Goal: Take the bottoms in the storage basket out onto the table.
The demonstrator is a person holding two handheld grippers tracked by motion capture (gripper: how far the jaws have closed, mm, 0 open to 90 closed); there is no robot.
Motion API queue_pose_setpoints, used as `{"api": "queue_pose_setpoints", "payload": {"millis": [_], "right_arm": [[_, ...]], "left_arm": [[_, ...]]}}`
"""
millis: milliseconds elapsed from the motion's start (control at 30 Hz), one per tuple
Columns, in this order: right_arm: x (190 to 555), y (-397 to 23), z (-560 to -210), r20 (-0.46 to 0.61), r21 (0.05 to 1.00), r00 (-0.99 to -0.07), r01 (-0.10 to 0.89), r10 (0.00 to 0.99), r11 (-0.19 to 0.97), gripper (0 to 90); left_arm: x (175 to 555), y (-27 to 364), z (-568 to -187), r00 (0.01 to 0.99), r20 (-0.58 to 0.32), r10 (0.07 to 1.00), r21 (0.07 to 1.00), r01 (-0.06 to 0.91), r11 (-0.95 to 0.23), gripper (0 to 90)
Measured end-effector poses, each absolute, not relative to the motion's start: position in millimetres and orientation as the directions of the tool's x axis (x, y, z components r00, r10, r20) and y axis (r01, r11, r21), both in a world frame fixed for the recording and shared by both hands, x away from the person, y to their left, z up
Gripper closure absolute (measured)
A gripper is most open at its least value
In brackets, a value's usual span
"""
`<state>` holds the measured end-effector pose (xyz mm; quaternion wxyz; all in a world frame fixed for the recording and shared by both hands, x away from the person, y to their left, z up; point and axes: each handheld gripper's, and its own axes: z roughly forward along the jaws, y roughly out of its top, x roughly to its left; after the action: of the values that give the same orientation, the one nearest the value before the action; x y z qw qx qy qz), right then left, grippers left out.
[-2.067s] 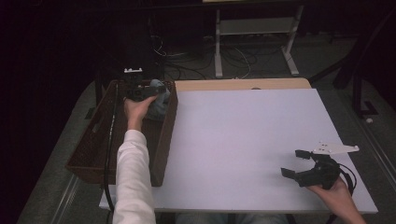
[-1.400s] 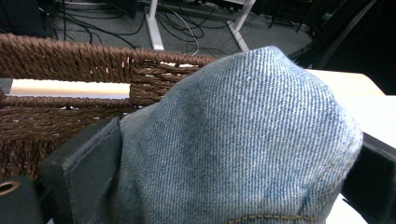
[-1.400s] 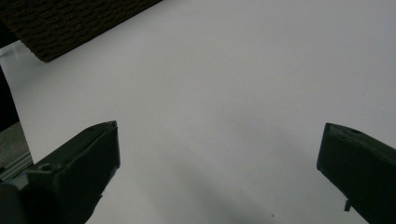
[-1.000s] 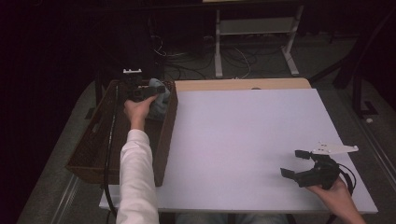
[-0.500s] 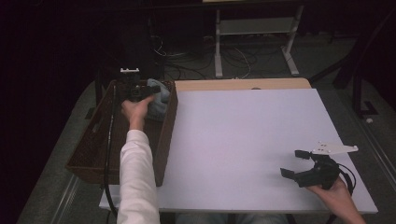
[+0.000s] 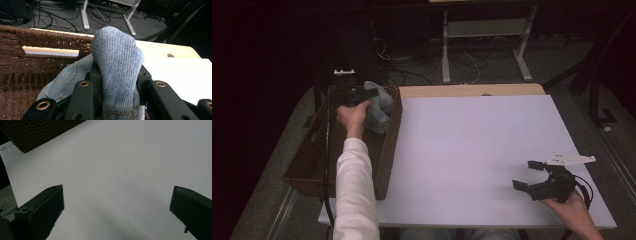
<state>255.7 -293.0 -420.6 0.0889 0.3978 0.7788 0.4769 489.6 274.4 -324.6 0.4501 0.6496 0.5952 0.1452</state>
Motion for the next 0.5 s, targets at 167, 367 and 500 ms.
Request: {"api": "queue_pose_setpoints", "payload": {"millis": [167,367,500], "right_arm": [[256,-293,-420,0.241,0.814,-0.669,0.534,0.703,0.229,0.0],[255,-293,-420,0.242,0.814,-0.669,0.534,0.703,0.227,0.0],[255,-292,-420,0.242,0.814,-0.67,0.533,0.702,0.228,0.0]], "left_arm": [[486,280,-317,0.242,-0.357,0.902,0.751,0.649,0.123,67.7],[481,287,-307,0.236,-0.388,0.891,0.742,0.653,0.15,67.8],[478,289,-300,0.237,-0.388,0.89,0.735,0.662,0.144,67.8]]}}
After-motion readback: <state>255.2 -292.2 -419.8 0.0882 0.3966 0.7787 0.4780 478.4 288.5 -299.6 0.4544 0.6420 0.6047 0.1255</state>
